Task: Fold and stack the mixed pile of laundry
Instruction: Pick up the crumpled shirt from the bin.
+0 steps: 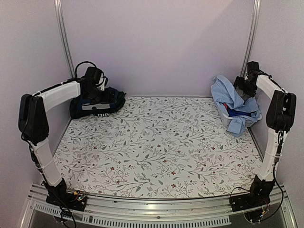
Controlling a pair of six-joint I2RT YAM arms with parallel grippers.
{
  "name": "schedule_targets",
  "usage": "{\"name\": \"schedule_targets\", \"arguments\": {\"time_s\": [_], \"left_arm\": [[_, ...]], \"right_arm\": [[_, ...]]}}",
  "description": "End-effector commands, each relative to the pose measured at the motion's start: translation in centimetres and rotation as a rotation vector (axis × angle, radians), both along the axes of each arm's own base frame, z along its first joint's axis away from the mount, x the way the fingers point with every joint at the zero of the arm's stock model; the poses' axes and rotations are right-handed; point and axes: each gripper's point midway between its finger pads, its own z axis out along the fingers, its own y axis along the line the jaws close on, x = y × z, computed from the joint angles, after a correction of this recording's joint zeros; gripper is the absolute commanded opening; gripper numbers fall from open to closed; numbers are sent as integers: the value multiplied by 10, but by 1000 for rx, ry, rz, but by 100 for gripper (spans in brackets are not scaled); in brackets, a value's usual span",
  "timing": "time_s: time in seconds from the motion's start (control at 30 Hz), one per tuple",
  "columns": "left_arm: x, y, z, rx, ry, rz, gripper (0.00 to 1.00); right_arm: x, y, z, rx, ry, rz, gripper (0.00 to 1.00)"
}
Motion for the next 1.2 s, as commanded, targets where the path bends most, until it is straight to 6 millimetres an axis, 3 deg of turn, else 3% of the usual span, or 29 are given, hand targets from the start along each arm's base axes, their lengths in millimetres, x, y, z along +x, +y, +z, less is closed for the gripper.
{"name": "schedule_targets", "arguments": {"time_s": [0.0, 0.07, 0.13, 0.2, 0.23, 0.37, 0.5, 0.8, 0.97, 1.17], "left_arm": [[-3, 8, 22, -2, -46, 2, 100], [-4, 9, 24, 0, -48, 2, 100], [-3, 9, 26, 1, -51, 1, 100], [-2, 9, 27, 0, -55, 0, 100], [-1, 9, 28, -2, -56, -1, 100], [3, 8, 31, -2, -64, -3, 100], [7, 2, 30, -27, -60, -23, 100], [11, -1, 37, -38, -74, -31, 100], [10, 1, 42, -36, -84, -25, 100], [12, 1, 46, -47, -93, -23, 100]], "right_arm": [[2, -12, -32, -31, 96, -44, 87], [7, -11, -41, -17, 111, -23, 65], [10, -9, -28, 8, 77, -4, 25], [13, -6, -1, 21, 16, 5, 5], [14, -4, 14, 28, -22, 9, 0], [2, 4, 118, 26, -259, 31, 0], [-15, 2, 196, -28, -446, 20, 0], [-49, 8, 315, -149, -777, 48, 0], [-69, 42, 376, -119, -955, 211, 0], [-109, 47, 443, -166, -1167, 203, 0]]}}
